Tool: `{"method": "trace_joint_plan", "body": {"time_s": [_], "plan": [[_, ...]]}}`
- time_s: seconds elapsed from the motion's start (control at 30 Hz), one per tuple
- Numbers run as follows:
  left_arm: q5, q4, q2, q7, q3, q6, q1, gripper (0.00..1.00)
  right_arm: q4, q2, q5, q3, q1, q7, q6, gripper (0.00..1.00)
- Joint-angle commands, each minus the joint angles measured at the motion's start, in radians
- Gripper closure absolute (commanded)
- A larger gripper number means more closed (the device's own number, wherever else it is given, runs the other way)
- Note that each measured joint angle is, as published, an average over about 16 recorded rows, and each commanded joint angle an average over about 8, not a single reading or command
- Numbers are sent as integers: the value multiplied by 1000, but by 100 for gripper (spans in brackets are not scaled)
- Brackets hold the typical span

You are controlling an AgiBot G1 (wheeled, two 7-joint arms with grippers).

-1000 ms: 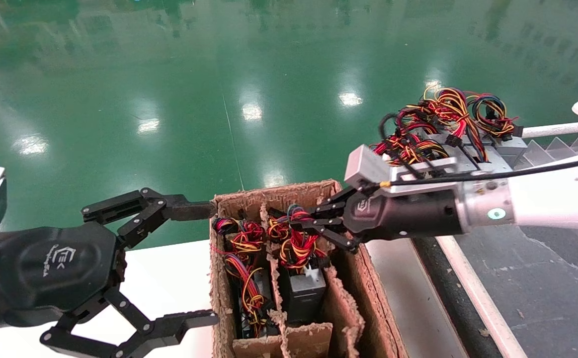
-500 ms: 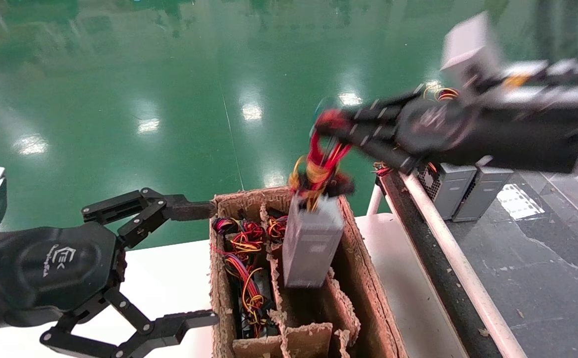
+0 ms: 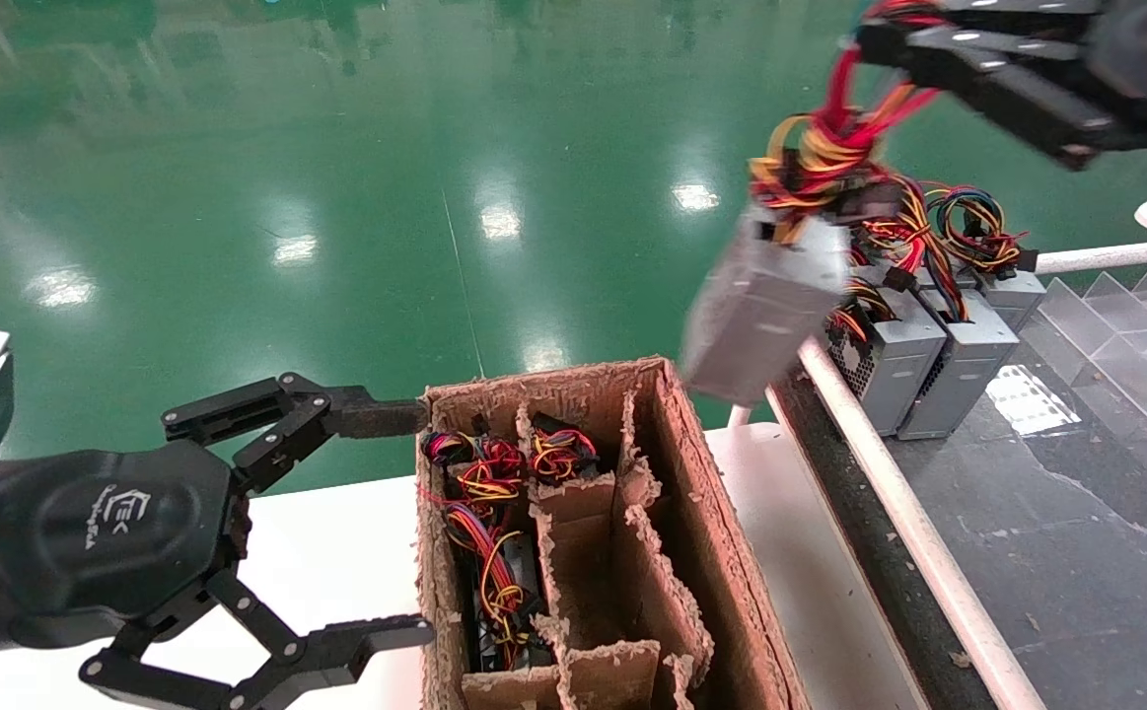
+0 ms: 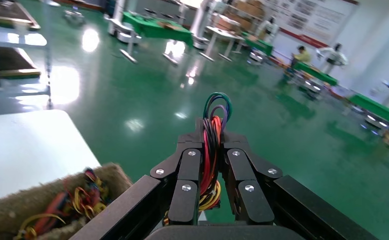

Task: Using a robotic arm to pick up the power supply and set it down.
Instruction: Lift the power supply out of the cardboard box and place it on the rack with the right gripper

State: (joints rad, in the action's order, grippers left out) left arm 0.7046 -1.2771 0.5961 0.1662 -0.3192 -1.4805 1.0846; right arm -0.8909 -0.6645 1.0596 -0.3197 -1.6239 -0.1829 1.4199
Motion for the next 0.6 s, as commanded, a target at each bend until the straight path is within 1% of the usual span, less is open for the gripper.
{"method": "trace_joint_plan", "body": {"time_s": [0.03,0.4,0.6], "plan": [[0,0,0,0,0,0,0,0,9,27,-1,9,1,3,3,100],[0,0,0,0,0,0,0,0,117,164,20,24,33,51,49,100],[0,0,0,0,-1,0,0,0,175,221,63,18,32,75,42,100]]}}
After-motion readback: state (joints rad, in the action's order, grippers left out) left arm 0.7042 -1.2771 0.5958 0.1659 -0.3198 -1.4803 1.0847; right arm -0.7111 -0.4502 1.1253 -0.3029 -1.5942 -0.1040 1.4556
